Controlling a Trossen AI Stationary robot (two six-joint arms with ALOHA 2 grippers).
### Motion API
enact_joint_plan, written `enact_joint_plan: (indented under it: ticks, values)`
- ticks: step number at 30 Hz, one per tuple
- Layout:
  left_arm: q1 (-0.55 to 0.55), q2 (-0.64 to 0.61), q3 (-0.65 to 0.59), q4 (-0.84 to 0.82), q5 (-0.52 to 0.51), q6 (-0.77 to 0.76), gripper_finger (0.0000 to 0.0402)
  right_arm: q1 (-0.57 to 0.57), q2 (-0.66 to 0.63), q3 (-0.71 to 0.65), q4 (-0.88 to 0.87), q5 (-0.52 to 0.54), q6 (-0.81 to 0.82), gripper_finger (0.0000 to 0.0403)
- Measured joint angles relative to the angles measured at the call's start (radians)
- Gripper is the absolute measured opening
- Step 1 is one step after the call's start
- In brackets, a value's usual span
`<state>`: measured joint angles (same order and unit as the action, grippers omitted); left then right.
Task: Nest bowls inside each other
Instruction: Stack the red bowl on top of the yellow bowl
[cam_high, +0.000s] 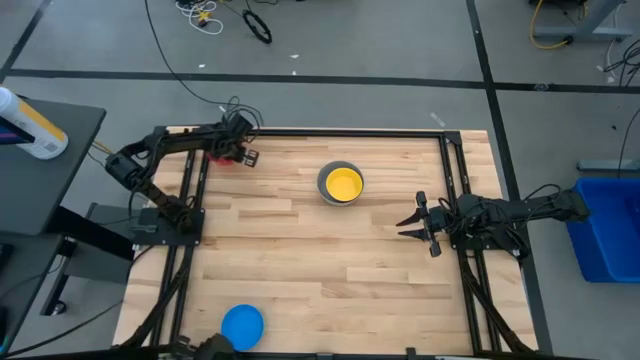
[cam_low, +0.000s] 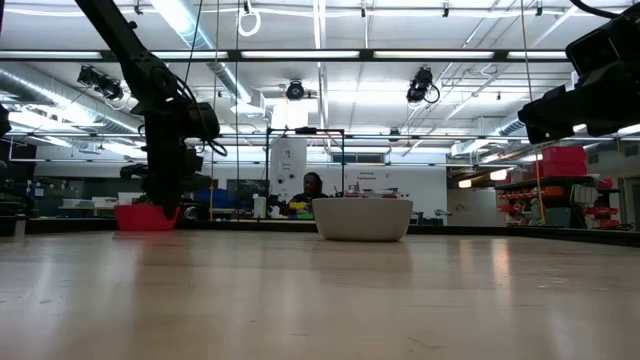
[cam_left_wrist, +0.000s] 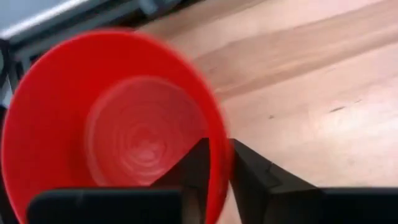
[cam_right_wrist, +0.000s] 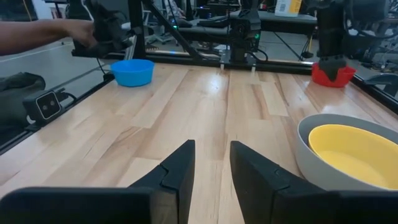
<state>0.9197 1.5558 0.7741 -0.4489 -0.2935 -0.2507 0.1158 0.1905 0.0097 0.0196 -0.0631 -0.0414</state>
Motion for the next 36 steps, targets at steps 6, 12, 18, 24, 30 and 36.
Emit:
enact_joint_plan:
  ticks: [6,12,18,24,30,36]
  values:
    - [-0.037,0.0,0.017,0.011,0.001,0.076,0.0009,0.0,0.0,0.0,0.0,0.0,0.0,0.0111]
    - [-0.108,-0.001,0.017,0.112,0.028,0.133,0.0006,0.0,0.0,0.0,0.0,0.0,0.015,0.0112]
    - [-0.242,-0.054,0.015,0.274,0.077,0.174,0.0006,0.0,0.01,0.0,0.0,-0.001,0.027,0.011]
    - [-0.438,-0.16,-0.002,0.445,0.076,0.228,0.0006,0.0,0.051,0.0,0.0,0.0,0.027,0.0113]
    - [-0.638,-0.248,-0.096,0.798,0.142,0.306,0.0006,0.0,0.084,0.0,0.0,-0.001,0.027,0.0111]
    - [-0.742,-0.262,-0.169,0.901,0.203,0.305,0.0006,0.0,0.091,0.0,0.0,0.0,0.038,0.0112]
